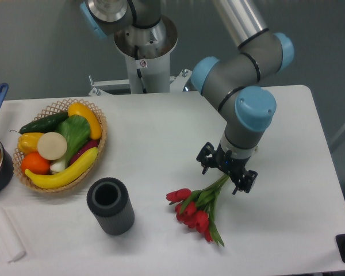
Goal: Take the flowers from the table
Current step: 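Lower the gripper around the tulip stems just below the blooms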
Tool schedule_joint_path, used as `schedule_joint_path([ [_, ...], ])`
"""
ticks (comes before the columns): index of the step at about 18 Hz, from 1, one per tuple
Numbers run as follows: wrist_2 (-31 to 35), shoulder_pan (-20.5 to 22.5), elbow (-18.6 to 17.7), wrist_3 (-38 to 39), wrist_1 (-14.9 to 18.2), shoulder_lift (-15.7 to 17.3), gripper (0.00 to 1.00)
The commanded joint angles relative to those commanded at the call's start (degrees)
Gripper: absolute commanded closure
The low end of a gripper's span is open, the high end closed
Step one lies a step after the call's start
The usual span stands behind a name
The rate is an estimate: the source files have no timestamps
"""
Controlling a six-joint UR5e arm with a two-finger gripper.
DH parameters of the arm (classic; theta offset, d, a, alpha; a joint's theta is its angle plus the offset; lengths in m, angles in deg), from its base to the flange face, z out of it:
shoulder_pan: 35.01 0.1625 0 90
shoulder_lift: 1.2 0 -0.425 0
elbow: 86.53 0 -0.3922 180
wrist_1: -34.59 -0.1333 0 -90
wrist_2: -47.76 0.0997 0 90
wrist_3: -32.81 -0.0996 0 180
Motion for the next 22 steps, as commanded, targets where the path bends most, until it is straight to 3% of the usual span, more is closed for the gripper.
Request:
schedule_joint_path([
  [6,0.0,-0.1,-3.3,0.1,-1.8,-0.6,0.00],
  [22,0.3,-2.2,-2.9,3.2,-6.0,-4.0,0.00],
])
